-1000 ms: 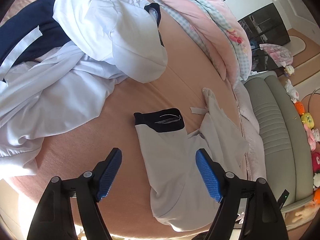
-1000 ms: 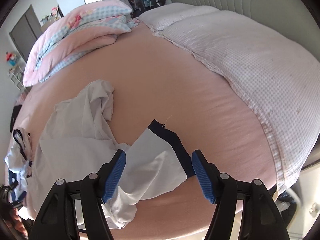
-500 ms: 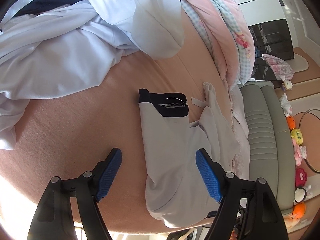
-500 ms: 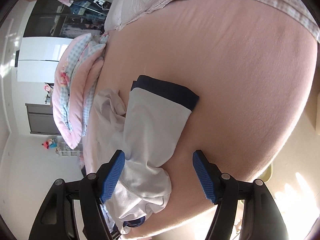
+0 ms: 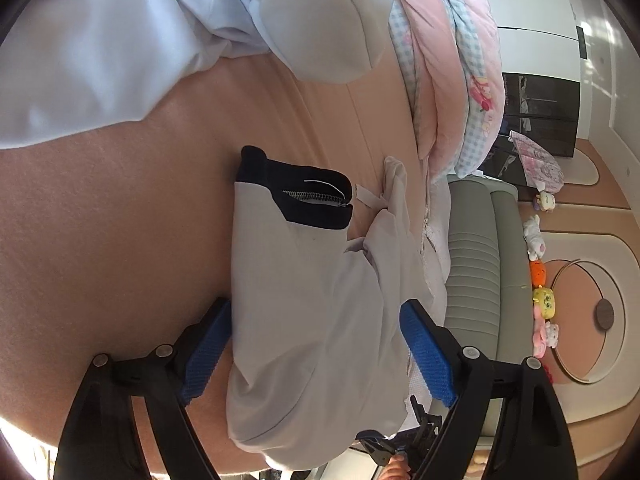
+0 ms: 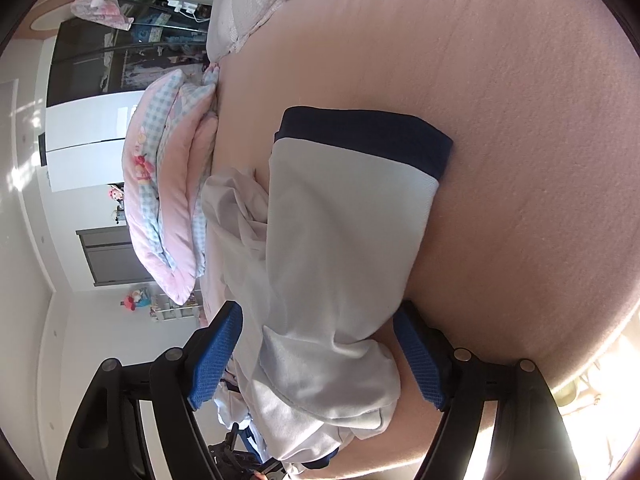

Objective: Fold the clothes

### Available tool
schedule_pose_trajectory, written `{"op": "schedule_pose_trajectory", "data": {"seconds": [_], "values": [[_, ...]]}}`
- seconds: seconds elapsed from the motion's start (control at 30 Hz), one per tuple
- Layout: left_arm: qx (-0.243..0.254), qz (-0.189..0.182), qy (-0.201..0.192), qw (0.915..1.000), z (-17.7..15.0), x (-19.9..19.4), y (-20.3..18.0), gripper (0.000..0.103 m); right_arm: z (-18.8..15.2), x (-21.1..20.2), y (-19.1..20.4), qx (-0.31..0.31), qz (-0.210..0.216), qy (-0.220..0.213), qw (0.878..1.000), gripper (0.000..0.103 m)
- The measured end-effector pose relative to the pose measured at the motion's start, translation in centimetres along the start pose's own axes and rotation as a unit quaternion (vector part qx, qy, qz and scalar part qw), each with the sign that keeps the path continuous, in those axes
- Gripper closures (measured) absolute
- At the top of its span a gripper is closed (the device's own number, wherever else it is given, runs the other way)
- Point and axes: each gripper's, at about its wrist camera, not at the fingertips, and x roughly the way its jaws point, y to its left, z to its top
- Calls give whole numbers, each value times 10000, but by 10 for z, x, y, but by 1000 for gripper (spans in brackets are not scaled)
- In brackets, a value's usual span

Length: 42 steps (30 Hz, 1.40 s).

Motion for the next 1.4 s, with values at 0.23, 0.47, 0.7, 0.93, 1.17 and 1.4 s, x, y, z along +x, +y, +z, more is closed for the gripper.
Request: {"op": "schedule_pose_trajectory", "data": {"seconds": [0.23, 0.47, 0.7, 0.93, 1.17, 1.4], "values": [[237, -141, 60, 9996, 5, 22, -14, 19, 10, 13, 3, 185, 297, -115, 9993, 15], [351, -305, -161, 9988, 1, 18, -6, 21, 15, 18, 3, -142, 526, -7, 9985, 15], [153, -327, -133, 9993, 4, 15, 12, 63, 15, 3, -33, 319, 1205, -180, 9920, 52], [-119, -235, -146, 9995, 4, 14, 33, 98, 11, 5, -38, -6, 858, -196, 9961, 86], [365, 320, -342, 9982, -2, 15, 15, 99, 8, 7, -22, -694, -54, -267, 9972, 103], [1503, 1532, -832, 9731, -9, 7, -25, 101, -7, 7, 41, -2669, -1854, -801, 9423, 103]]}}
